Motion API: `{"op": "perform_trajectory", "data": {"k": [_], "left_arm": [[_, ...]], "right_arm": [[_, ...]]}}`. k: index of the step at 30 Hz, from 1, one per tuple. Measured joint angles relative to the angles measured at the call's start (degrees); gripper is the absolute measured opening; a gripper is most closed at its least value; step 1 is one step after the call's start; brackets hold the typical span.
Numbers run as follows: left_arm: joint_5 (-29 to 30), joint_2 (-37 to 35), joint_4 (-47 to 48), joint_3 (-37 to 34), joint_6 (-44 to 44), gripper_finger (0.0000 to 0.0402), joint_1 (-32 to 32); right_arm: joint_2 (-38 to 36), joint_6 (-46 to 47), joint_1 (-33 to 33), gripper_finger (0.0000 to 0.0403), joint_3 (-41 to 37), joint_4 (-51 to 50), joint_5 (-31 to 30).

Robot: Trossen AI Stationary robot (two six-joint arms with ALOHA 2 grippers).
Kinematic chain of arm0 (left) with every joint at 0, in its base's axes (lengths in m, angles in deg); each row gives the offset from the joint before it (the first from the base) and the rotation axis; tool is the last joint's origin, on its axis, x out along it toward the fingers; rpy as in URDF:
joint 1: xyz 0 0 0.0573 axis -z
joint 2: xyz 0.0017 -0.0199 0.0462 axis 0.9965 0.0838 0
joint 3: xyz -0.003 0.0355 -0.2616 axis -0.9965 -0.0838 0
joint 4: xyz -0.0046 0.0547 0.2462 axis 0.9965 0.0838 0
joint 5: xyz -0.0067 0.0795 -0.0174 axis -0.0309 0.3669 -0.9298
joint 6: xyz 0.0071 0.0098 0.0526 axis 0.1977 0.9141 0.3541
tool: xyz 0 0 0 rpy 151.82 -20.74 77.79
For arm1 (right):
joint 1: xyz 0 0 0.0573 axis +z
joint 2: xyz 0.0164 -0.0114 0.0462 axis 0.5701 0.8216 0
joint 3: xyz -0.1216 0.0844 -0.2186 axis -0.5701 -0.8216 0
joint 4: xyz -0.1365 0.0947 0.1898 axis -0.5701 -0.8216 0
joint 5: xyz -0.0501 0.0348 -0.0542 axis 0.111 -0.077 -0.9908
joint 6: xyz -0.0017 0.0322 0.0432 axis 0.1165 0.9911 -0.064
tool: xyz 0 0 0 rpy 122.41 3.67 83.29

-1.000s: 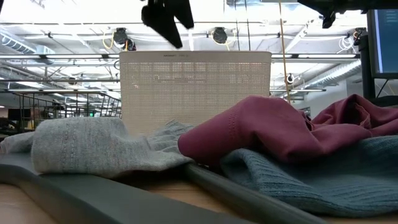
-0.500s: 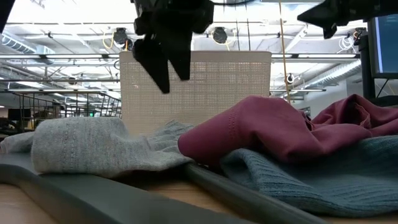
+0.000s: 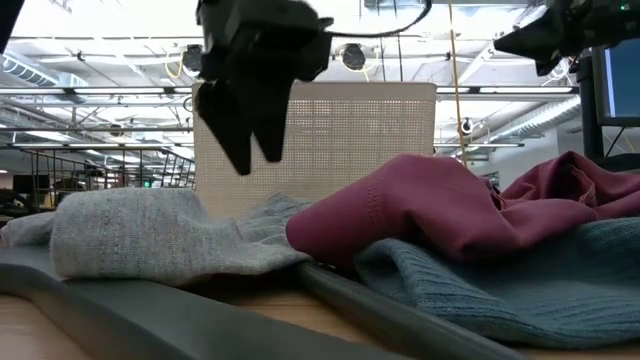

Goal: Pick & Place Cloths
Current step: Put the gray pants into the gold wire basket

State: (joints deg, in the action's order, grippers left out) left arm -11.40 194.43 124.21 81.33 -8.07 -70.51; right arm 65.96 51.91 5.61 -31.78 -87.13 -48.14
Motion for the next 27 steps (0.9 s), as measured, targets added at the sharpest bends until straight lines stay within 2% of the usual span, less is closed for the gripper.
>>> {"op": "perform_trajectory", "data": {"k": [3, 14, 21, 27], "left_arm": [[0.24, 0.05, -1.62, -2.23, -0.11, 0.0376, 0.02], [6.88, 0.04, -9.47, -8.41, -2.46, 0.0376, -0.3], [5.85, 0.04, -20.3, -13.16, -3.22, 0.0376, -1.25], [4.25, -0.1, -22.17, -16.98, -4.36, 0.0372, -1.57]], "right_arm": [[-1.77, 1.03, -0.02, 0.0004, -0.41, 0.2, 0.0], [-2.77, 1.13, -0.02, 0.0004, -0.42, -0.19, 0.0], [-2.75, 1.05, -0.01, 0.0004, -0.44, -2.11, 0.0], [-2.75, 1.05, -0.01, 0.0004, -0.44, -1.94, -0.02]]}}
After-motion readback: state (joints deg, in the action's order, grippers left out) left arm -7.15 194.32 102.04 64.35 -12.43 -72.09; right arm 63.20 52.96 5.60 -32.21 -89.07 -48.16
